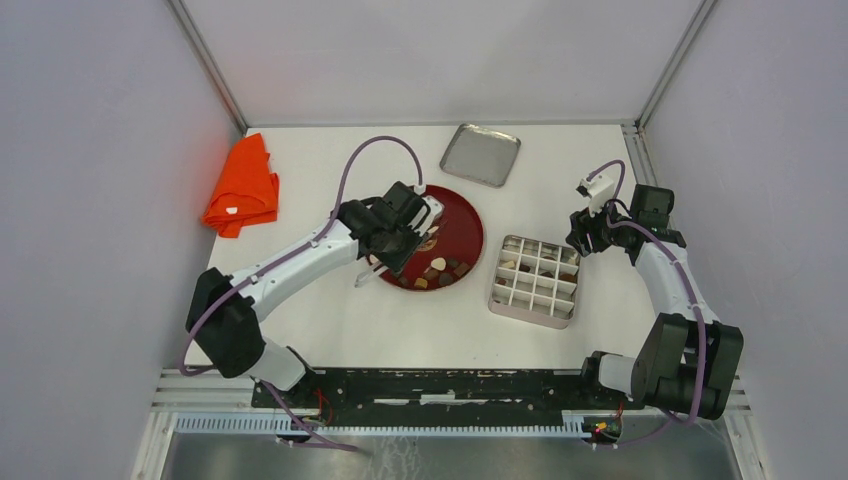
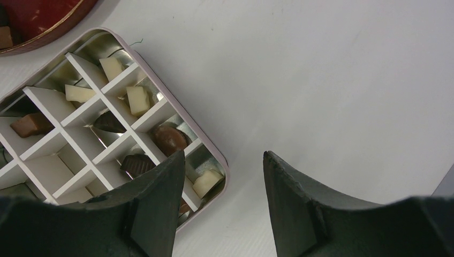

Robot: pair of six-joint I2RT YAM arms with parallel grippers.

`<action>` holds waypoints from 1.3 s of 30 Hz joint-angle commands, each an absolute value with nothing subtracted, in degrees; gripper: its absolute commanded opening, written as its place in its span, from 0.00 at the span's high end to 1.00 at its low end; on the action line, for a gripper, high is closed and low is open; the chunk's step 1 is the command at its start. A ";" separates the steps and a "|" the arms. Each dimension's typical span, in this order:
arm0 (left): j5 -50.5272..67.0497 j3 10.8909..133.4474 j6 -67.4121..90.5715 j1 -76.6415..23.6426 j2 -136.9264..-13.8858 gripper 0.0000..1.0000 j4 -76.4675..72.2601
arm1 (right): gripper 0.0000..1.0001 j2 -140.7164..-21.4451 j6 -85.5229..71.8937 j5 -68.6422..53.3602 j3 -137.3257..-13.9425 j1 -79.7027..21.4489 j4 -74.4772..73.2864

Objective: Pack the chocolate
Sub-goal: Pick up the fake chocolate from the plate.

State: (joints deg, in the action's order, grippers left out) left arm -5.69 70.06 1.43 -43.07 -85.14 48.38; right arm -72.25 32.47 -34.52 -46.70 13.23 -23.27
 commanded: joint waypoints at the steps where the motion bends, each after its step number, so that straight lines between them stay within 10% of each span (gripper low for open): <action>1: -8.43 74.63 -9.83 -42.54 -88.17 0.60 50.29 | 0.39 -72.60 33.31 -35.60 -48.96 12.84 -22.86; 39: -4.45 83.77 -16.69 -36.34 -99.89 0.57 53.52 | 0.38 -72.91 33.62 -35.31 -49.22 12.61 -23.11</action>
